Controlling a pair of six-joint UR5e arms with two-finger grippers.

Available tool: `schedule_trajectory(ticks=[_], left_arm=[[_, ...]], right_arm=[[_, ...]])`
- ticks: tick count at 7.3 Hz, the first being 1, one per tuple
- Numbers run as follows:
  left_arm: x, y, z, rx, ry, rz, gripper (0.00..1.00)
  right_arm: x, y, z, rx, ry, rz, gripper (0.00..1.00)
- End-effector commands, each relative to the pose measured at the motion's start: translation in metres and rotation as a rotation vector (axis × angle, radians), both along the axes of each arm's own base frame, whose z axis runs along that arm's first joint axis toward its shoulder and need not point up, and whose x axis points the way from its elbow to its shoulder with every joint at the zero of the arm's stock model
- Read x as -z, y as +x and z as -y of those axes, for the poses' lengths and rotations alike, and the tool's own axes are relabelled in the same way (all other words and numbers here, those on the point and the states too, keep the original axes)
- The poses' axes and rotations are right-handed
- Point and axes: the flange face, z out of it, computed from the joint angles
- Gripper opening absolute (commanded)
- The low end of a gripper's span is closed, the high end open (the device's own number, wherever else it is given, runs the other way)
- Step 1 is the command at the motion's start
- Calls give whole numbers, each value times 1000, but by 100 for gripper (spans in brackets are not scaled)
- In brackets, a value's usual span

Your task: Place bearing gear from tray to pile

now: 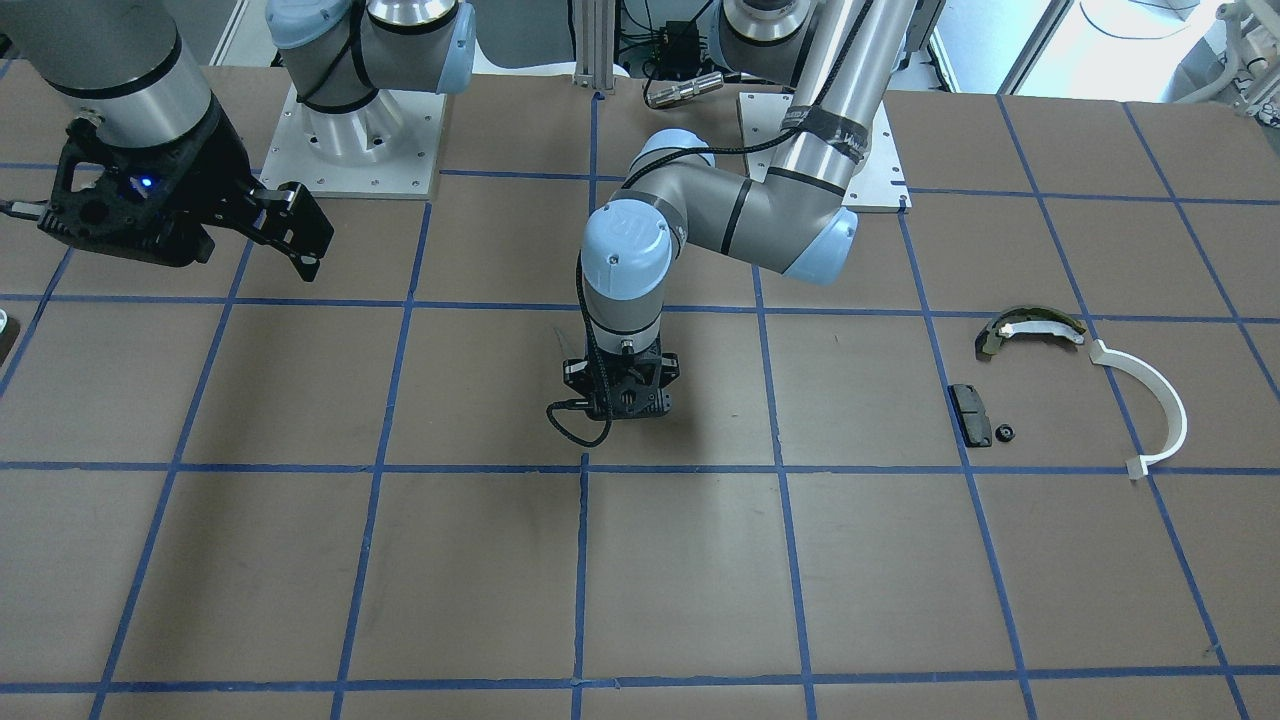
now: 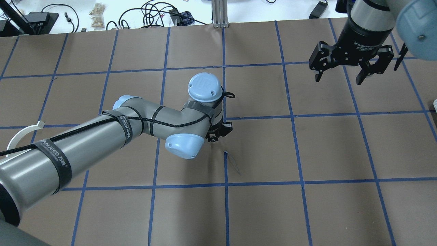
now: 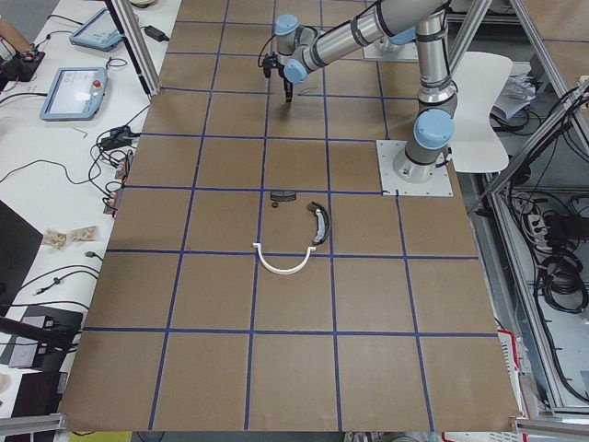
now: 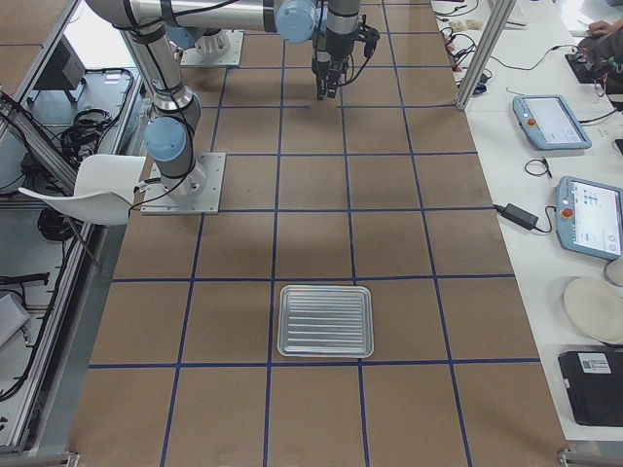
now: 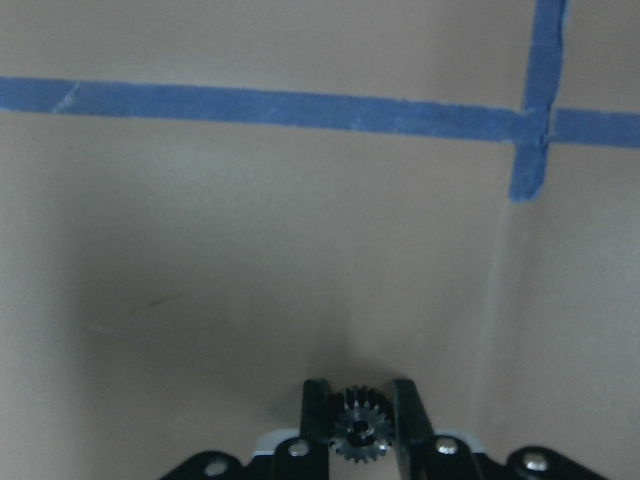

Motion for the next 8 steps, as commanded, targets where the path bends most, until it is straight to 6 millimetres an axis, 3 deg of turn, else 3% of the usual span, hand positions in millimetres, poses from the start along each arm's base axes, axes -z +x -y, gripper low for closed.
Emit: schedule_trajectory(ticks=[1,2,3,4,5,6,8], left_arm=[[-57,37,42,23,19,4,0],[-80,88,56,109,104,23,0],[-92,145,70,157,123,0,0],[-96,189,77,108,146,-15,0],[-76,229,85,146,184,-19,0],[-80,286,82,117,187,-30,0],[-46,395,74,154,230,-73,0]], right_arm=[[0,2,2,-19,-9,15,100],[-5,1,0,-87,-17,17,100],[-5,1,0,-106,-18,15,100],[-4,1,0,-104,-14,6,100],[-5,2,-1,-102,-19,19,100],[-6,2,-1,-102,-20,22,100],[-5,4,-2,-105,-11,23,100]])
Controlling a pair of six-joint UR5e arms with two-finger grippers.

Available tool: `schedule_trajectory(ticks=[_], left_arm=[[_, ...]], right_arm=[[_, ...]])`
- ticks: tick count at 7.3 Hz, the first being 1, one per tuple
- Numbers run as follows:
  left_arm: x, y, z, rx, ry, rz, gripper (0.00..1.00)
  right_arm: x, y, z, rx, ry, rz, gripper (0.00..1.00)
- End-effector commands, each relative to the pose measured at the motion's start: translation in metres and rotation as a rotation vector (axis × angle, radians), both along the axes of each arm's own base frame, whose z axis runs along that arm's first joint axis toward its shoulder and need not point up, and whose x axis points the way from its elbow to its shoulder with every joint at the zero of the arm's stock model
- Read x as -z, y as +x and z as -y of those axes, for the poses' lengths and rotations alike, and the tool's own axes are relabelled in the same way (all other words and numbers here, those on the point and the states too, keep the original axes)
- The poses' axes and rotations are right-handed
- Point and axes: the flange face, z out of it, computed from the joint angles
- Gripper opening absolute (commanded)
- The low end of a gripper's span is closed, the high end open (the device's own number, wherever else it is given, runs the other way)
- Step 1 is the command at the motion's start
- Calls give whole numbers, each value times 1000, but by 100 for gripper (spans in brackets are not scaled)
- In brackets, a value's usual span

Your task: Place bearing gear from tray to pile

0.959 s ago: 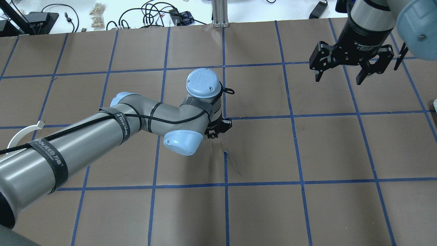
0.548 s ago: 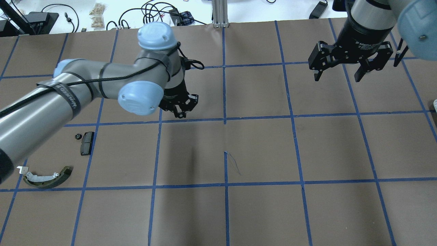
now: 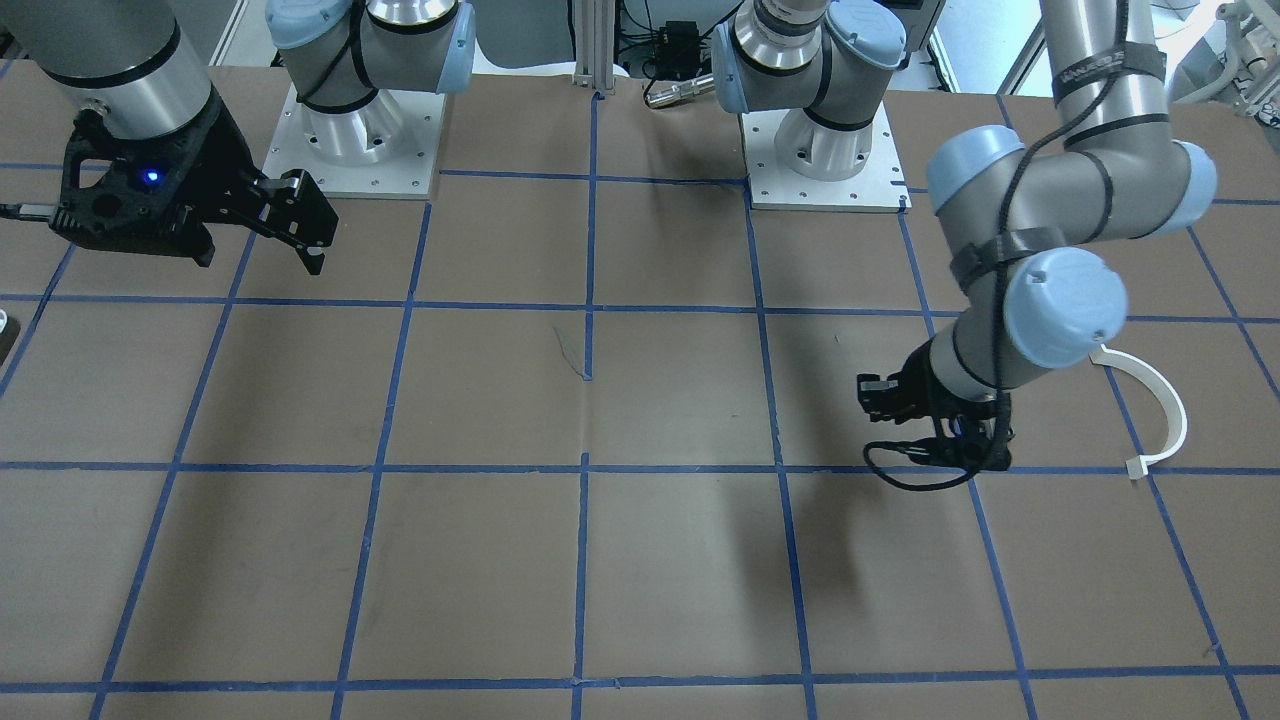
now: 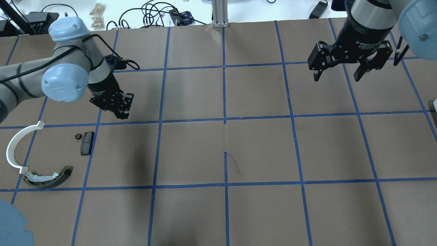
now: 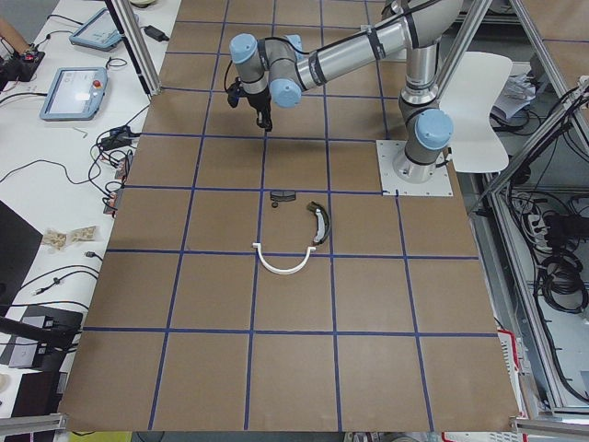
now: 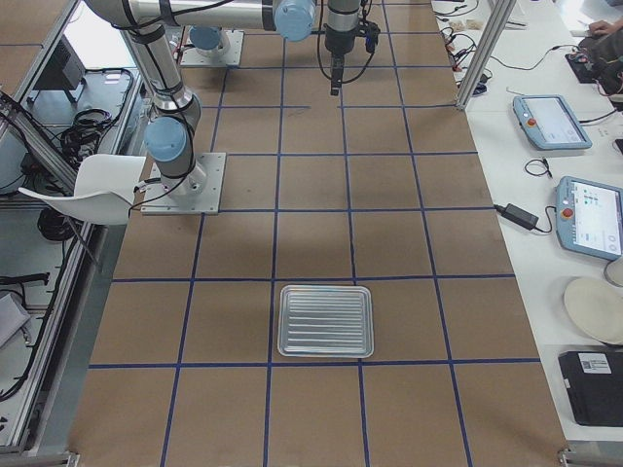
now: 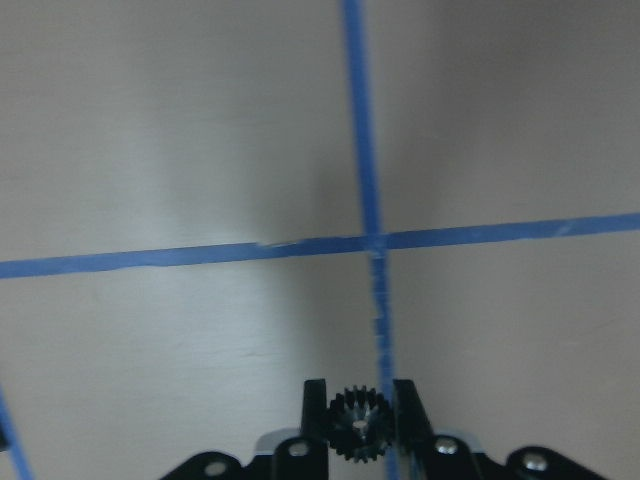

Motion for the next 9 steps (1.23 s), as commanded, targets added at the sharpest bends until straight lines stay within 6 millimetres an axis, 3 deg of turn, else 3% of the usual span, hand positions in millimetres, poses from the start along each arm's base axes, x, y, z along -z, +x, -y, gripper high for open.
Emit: schedule_trajectory(ticks=[1,3,7,8,9], left_arm=[[27,118,-9,28,9,42,0],[49,164,-13,44,-23,76,0],[67,201,-15,13,-36,116,0],[69,202,-16,10,-30,113,10],[70,199,-19,14,-31,105,57]], right_arm=[[0,2,-1,-5,2,1,100],[0,3,-1,-8,1,1,100],[6,2,0,-21,11,-9,100],[6,3,2,-20,9,0,100],[8,2,2,-22,12,-7,100]])
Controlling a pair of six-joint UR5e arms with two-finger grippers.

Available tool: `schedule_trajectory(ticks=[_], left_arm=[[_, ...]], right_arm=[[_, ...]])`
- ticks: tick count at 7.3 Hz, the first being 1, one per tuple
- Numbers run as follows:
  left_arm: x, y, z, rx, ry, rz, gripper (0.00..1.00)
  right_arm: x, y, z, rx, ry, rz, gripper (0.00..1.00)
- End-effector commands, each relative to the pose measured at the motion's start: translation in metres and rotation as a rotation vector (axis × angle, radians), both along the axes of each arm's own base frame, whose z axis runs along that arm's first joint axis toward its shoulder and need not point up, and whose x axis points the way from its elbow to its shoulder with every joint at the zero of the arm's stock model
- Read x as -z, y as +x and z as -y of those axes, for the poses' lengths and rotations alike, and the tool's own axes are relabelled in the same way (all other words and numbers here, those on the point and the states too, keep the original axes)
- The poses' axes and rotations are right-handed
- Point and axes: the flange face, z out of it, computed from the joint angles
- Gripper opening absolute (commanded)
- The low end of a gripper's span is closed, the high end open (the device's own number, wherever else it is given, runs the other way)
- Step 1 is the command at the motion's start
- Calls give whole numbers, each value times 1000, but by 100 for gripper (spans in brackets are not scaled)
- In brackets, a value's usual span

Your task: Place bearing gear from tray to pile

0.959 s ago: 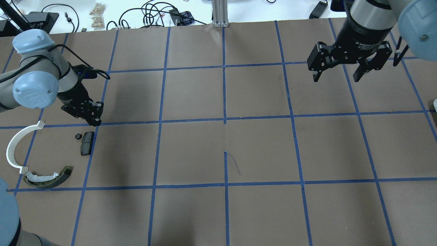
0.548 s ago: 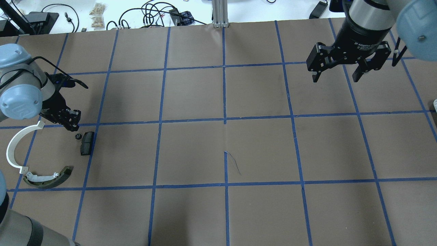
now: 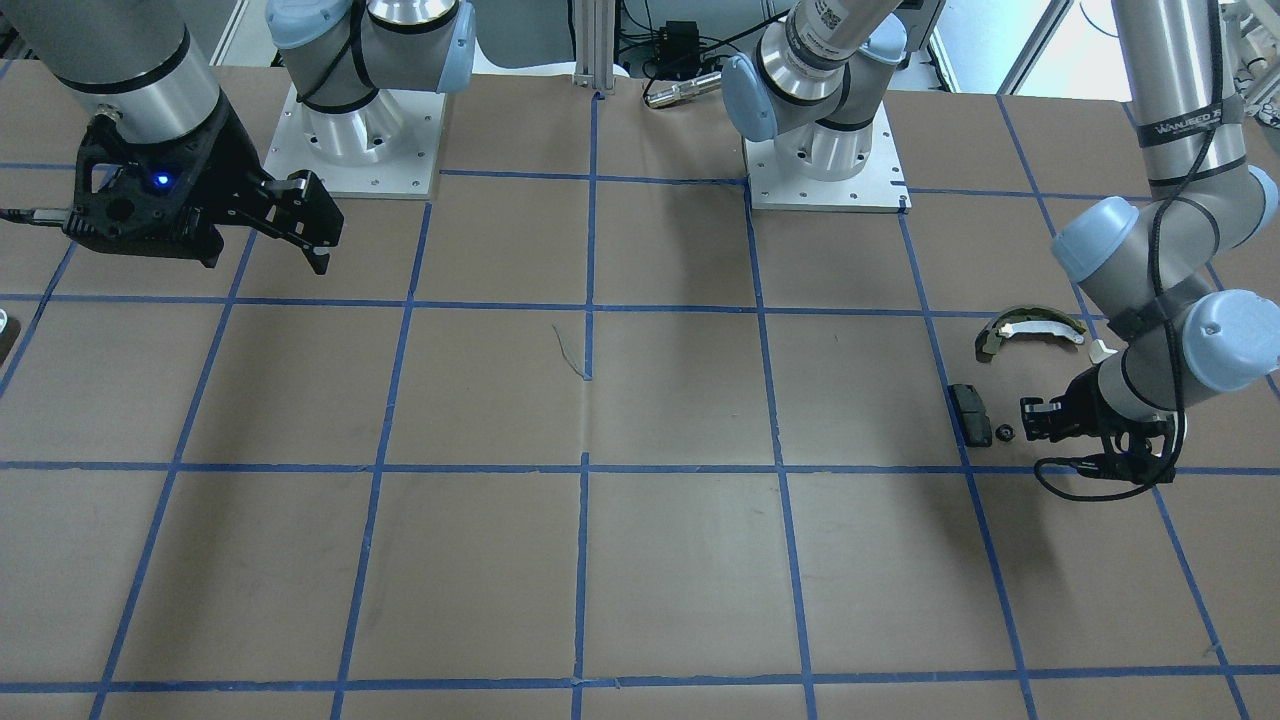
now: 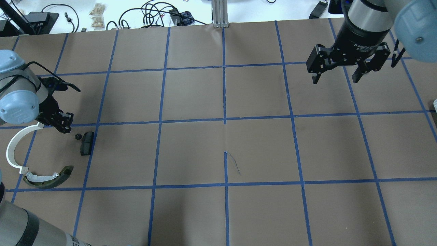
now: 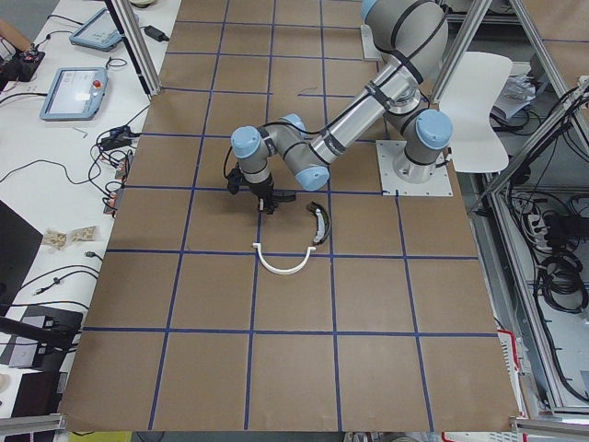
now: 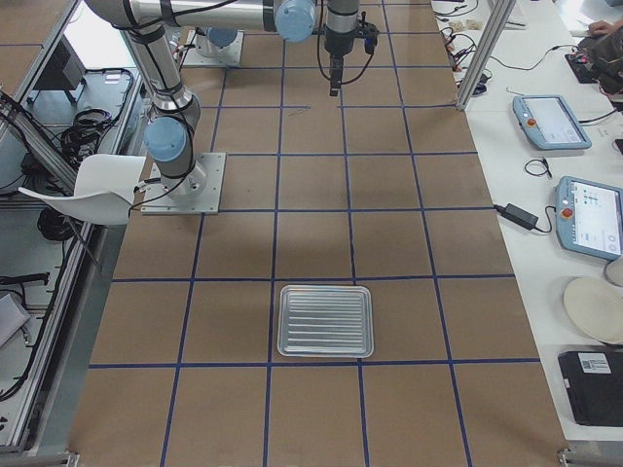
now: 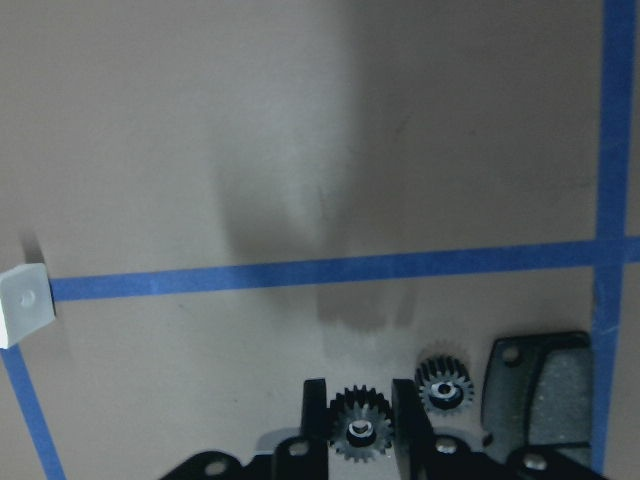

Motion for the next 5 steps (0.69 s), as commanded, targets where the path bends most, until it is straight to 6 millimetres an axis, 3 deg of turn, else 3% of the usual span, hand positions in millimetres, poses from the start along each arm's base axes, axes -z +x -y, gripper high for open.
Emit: schedule_trajectory(ticks=[1,2,3,4,5], left_arm=[[-2,0,-3,13,-4,-6,98],[-14,-4,0,25,-13,2,99],[-40,-14,5,44,-41,18,99],[-86,-51,13,106,-61,27,99],[-131,-101,22,159,-80,42,98]], right_arm=[[2,-1,-2,-2,7,-9,100],[1,-1,-3,0,11,-8,100],[-4,0,-2,6,-6,-3,100],[0,-2,-3,12,8,-17,100],[1,-2,-3,13,8,-17,100]])
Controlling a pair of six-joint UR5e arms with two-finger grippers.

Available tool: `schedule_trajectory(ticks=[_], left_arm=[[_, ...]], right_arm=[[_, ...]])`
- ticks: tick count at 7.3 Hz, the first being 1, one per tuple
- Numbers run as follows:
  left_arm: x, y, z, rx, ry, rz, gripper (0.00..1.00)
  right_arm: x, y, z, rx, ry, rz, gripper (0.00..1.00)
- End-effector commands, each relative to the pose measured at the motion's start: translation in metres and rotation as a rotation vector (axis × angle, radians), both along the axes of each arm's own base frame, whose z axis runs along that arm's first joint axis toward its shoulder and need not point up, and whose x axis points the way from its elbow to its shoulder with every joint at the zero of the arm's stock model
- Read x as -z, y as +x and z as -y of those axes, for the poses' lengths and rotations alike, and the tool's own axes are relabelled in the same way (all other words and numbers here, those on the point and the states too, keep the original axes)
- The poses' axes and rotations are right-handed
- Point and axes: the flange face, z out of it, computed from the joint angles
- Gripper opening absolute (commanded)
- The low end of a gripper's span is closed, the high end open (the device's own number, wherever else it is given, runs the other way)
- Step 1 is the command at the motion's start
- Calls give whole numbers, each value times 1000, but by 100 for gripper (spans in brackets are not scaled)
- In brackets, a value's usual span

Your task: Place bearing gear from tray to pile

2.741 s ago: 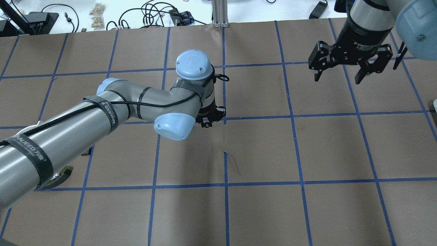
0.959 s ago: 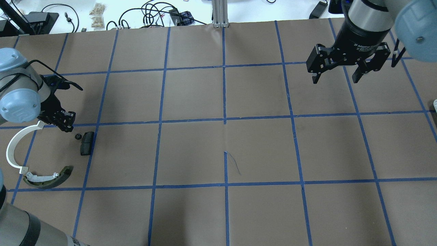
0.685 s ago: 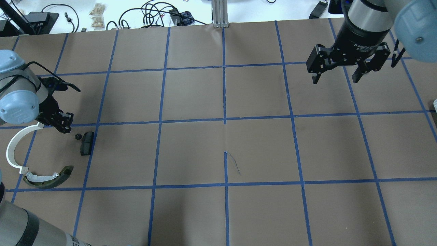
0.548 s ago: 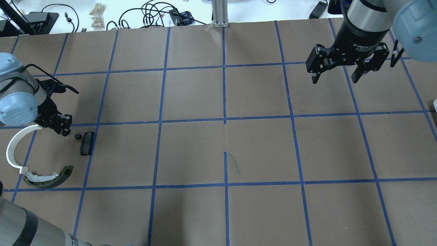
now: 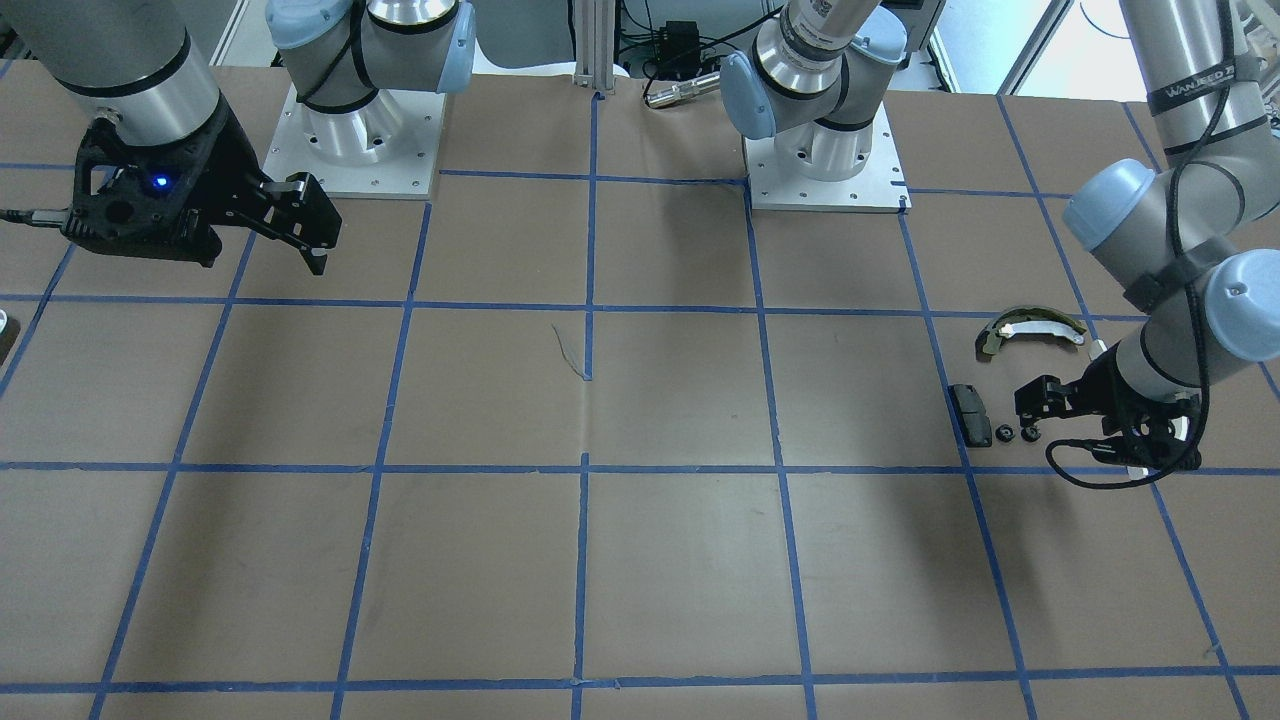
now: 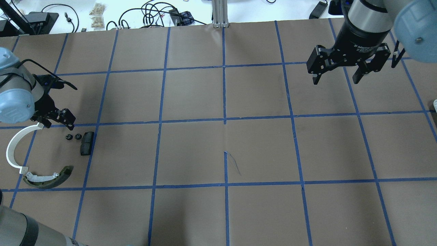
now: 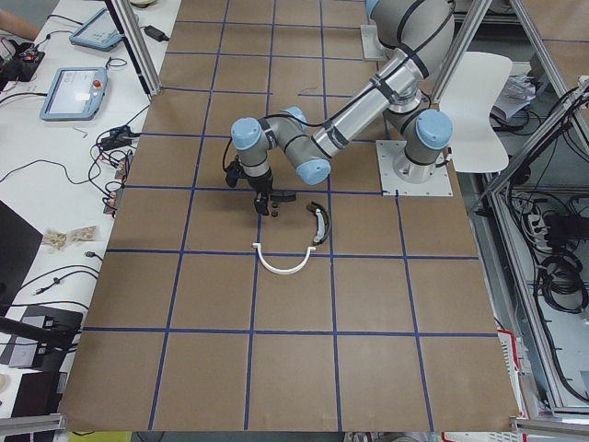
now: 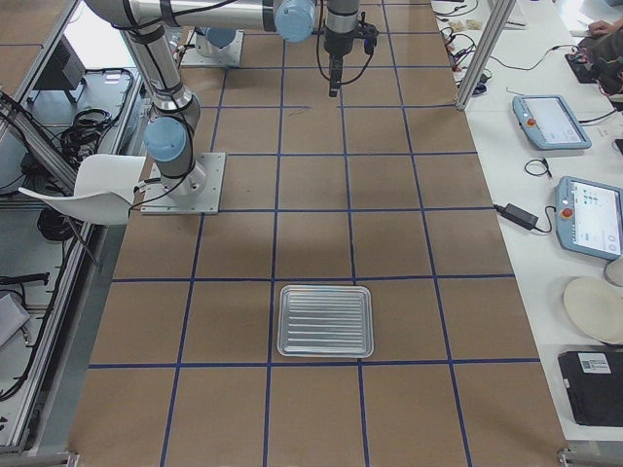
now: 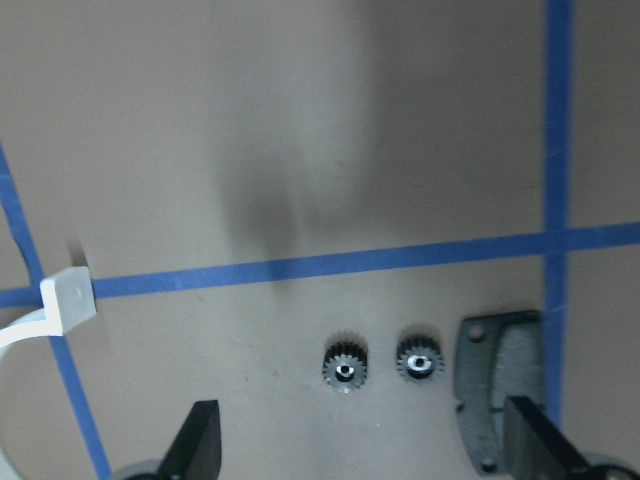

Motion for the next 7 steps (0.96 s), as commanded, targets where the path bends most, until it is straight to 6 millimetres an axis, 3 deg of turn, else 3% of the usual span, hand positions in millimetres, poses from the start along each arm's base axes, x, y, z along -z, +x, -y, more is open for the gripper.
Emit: schedule_trajectory(ticks=[1,2,3,5,6,7], left_arm=[[-79,-85,8,-7,-11,12,95],[-107,-129,4,-118,-27,-30,95],[-135,-187,0,-170,-75,-49,96],[-198,-275,-28,-121,-154,-61,100],[-221,-297,-44,-81,-194,-75,100],[-235,-302,-55,-84,-220,-84,100]], right_arm=[[3,0,-1,4,6,-3,100],[2,0,-1,4,6,-4,100],[-2,0,0,4,-3,-3,100],[0,0,0,5,0,-3,100],[-1,-1,-4,7,3,-4,100],[-3,-1,-7,7,-2,-3,100]])
